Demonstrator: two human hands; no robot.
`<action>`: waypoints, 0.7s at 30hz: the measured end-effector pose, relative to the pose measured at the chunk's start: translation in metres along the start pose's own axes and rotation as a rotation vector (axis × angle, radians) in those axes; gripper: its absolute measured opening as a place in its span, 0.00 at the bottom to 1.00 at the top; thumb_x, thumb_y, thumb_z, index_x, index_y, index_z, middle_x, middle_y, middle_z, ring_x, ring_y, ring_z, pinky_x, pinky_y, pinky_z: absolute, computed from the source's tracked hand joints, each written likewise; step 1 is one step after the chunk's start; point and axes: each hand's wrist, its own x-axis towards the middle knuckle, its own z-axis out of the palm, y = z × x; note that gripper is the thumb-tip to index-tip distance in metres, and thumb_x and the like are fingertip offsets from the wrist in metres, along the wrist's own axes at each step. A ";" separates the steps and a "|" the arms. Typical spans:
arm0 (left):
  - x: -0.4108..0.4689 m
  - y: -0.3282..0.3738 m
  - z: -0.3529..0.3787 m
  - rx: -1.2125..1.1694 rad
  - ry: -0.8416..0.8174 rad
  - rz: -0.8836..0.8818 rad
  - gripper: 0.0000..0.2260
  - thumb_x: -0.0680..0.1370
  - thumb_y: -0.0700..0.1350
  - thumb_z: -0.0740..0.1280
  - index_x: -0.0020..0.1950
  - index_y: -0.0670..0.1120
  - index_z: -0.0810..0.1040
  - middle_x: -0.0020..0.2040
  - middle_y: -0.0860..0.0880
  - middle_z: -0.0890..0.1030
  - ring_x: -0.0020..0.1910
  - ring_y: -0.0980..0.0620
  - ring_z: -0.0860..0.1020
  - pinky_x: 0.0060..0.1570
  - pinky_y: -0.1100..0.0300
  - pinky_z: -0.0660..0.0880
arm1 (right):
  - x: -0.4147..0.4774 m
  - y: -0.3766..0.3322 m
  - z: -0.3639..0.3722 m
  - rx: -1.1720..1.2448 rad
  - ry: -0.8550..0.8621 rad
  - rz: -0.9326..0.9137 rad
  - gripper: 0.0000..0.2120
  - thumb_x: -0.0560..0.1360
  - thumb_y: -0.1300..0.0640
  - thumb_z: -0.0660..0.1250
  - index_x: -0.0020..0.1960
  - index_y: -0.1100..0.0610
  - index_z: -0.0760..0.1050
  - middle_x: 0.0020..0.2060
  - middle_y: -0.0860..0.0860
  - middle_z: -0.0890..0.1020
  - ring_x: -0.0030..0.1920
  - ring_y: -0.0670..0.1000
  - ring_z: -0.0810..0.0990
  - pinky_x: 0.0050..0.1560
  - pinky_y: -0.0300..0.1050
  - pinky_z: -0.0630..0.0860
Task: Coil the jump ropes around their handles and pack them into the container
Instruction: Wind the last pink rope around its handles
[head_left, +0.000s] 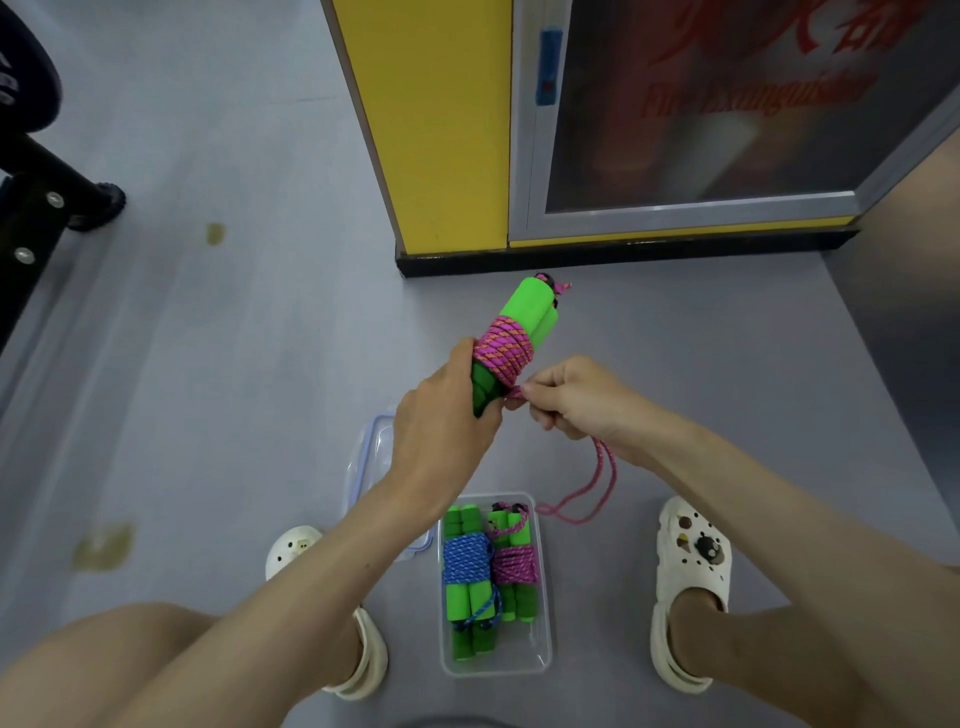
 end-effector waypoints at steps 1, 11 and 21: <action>-0.001 -0.001 0.004 -0.012 -0.013 0.028 0.26 0.75 0.44 0.68 0.71 0.48 0.63 0.51 0.46 0.80 0.43 0.44 0.78 0.38 0.55 0.71 | 0.000 0.000 0.000 -0.014 0.008 -0.001 0.14 0.81 0.60 0.58 0.41 0.61 0.78 0.24 0.49 0.71 0.19 0.42 0.61 0.23 0.35 0.58; -0.006 -0.002 0.017 -0.272 -0.090 0.197 0.39 0.73 0.29 0.63 0.79 0.47 0.48 0.76 0.42 0.58 0.75 0.45 0.59 0.71 0.52 0.64 | 0.003 -0.001 -0.005 0.297 -0.008 0.010 0.14 0.78 0.55 0.62 0.35 0.58 0.72 0.29 0.55 0.72 0.22 0.45 0.58 0.24 0.37 0.54; -0.003 0.008 0.003 -0.969 -0.127 -0.118 0.30 0.73 0.39 0.67 0.73 0.49 0.63 0.67 0.53 0.70 0.64 0.59 0.71 0.59 0.67 0.71 | 0.006 -0.002 -0.010 0.340 0.049 -0.034 0.18 0.73 0.44 0.67 0.36 0.58 0.71 0.25 0.51 0.68 0.21 0.43 0.58 0.21 0.34 0.55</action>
